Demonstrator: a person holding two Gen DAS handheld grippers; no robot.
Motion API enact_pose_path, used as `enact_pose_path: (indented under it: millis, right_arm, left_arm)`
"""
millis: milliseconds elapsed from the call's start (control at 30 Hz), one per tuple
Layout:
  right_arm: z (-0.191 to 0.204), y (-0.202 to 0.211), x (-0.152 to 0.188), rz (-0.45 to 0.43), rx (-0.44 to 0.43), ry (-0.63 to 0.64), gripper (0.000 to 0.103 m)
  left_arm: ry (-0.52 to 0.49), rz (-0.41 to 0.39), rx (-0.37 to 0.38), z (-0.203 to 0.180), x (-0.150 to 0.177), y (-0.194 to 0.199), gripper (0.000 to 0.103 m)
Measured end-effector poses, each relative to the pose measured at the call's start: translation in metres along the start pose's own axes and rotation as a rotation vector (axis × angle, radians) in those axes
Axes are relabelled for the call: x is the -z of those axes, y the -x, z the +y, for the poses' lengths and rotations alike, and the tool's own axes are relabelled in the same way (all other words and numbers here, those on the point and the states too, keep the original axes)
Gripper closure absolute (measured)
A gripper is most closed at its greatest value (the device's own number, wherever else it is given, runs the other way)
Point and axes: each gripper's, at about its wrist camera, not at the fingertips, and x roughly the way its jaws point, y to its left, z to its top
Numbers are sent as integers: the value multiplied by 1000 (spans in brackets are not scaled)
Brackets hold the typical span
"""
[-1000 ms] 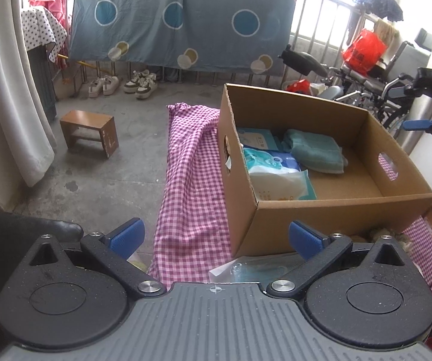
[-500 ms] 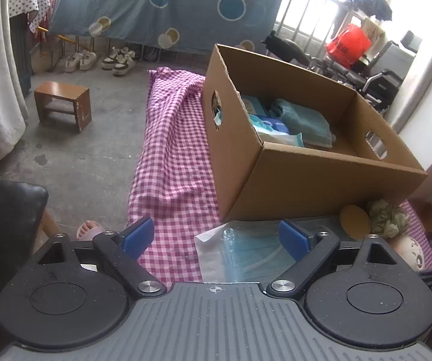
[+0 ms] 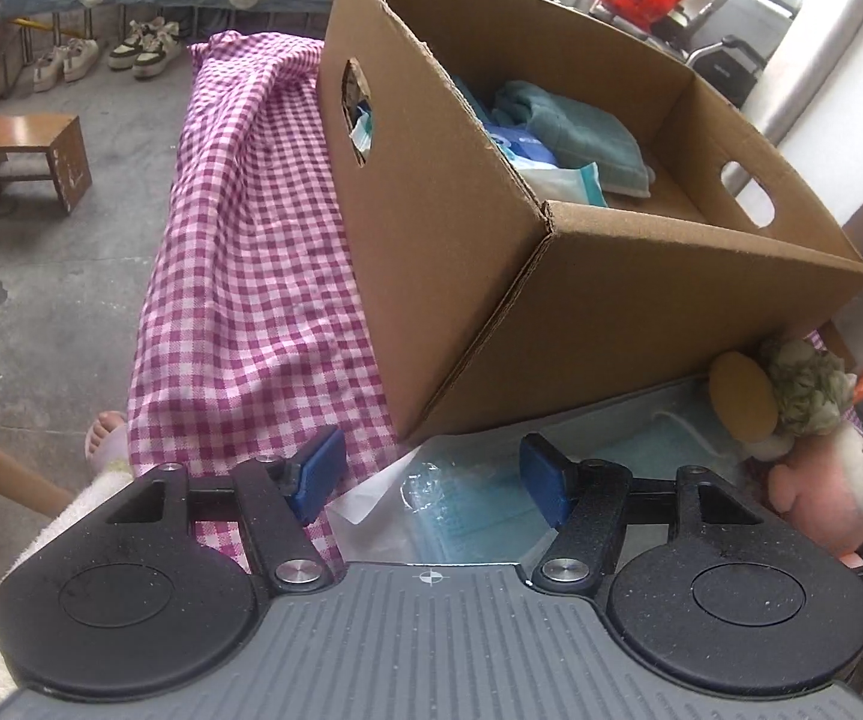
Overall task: Organize soft objects
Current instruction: 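Move both grippers toward the blue face-mask pack on the table, then grasp the face-mask pack with the left gripper while the right gripper grasps it too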
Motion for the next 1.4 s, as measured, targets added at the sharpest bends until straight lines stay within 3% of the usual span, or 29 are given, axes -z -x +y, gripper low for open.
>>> enact_pose_path:
  millis: [367, 633, 900, 967, 1133, 1400]
  right_arm:
    - [-19, 6, 1, -34, -46, -78, 40]
    - [-24, 12, 7, -47, -55, -86, 33]
    - [-28, 16, 5, -43, -60, -67, 31]
    - [-26, 16, 4, -38, -54, -66, 31]
    - [-21, 16, 7, -50, -32, -58, 31]
    - [-12, 10, 9, -66, -27, -56, 24]
  left_arm:
    - [-51, 108, 86, -13, 10, 4, 37]
    - [-95, 190, 144, -28, 47, 39, 36]
    - [-68, 284, 265, -38, 79, 67, 33]
    - [-73, 273, 261, -38, 83, 74, 32]
    - [-44, 190, 153, -29, 78, 79, 30]
    - [-77, 209, 139, -43, 54, 34, 41]
